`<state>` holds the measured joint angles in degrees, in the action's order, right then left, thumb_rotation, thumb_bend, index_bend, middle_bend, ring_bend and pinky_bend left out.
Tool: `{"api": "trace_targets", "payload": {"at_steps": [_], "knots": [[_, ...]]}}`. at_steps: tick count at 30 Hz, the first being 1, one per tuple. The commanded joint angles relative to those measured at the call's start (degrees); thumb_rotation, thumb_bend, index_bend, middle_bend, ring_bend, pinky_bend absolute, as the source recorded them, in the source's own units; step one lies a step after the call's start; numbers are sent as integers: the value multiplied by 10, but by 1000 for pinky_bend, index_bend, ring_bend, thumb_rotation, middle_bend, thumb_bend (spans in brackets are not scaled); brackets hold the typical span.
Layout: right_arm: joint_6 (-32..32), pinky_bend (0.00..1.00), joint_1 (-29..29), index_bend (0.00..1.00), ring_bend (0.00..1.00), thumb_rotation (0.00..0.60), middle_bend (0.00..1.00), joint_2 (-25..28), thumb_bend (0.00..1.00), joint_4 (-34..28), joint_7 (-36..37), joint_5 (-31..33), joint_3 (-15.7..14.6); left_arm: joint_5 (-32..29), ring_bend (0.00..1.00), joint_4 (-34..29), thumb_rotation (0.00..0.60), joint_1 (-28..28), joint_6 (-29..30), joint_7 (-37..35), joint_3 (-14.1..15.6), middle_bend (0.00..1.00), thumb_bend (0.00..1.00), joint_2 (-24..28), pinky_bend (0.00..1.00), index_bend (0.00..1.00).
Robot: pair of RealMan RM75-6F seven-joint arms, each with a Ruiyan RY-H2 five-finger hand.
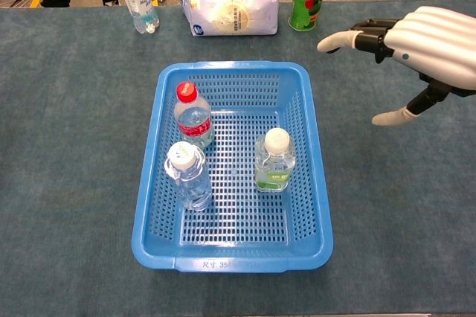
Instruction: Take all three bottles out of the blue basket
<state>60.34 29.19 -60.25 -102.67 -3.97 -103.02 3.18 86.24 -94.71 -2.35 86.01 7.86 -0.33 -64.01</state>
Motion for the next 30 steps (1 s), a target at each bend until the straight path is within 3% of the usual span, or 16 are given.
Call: {"api": "trace_targets", "payload": {"at_steps": [1, 20, 30], "knots": [[-10, 418, 14, 179, 206, 600, 250, -10, 0, 13, 6, -11, -2, 0, 120, 0, 600, 0, 2, 0, -1, 191, 108, 0, 312, 209], [-13, 439, 91, 200, 237, 600, 267, -76, 0, 82, 85, -72, -33, -4, 120, 8, 600, 4, 3, -8, -1, 191, 108, -2, 319, 209], [-16, 475, 120, 200, 251, 600, 274, -85, 0, 96, 120, -84, -54, -6, 120, 14, 600, 7, 3, -15, 0, 191, 108, -3, 321, 209]]}}
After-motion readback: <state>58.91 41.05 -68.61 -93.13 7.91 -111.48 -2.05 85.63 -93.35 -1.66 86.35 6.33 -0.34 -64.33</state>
